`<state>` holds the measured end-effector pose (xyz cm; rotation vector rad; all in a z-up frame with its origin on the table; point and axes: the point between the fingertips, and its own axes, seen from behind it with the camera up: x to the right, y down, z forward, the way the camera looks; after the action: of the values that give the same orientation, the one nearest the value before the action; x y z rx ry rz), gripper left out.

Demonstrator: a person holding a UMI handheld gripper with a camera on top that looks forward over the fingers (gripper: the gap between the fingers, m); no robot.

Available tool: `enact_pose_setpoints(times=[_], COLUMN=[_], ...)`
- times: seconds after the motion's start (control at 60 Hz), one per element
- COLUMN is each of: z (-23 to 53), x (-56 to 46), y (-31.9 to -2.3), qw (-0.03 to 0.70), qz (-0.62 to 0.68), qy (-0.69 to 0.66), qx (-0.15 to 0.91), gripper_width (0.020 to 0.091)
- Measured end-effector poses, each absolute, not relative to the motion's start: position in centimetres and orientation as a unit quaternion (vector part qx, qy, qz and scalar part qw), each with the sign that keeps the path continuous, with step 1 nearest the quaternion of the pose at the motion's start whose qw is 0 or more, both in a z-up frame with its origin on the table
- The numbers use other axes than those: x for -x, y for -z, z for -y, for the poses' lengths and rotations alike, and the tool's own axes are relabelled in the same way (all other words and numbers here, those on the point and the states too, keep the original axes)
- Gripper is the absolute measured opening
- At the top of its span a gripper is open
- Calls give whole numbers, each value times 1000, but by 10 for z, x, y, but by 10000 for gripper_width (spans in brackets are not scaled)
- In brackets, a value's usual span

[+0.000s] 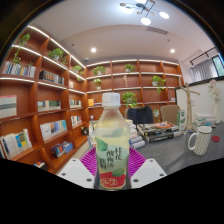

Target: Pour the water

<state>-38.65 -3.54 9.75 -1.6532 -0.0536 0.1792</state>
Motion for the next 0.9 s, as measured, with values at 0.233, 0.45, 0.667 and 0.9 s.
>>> enact_pose_setpoints(times=[0.233, 0.45, 0.667, 0.9], z=[28, 18, 5, -8], x=[350, 271, 192, 143], y=[-110, -153, -185, -196], qw=[643, 591, 527, 428], qz=[-82, -300, -458, -566], qy=[-194, -373, -513, -619], qx=[736, 650, 499, 336], gripper_width=[358, 356, 356, 358])
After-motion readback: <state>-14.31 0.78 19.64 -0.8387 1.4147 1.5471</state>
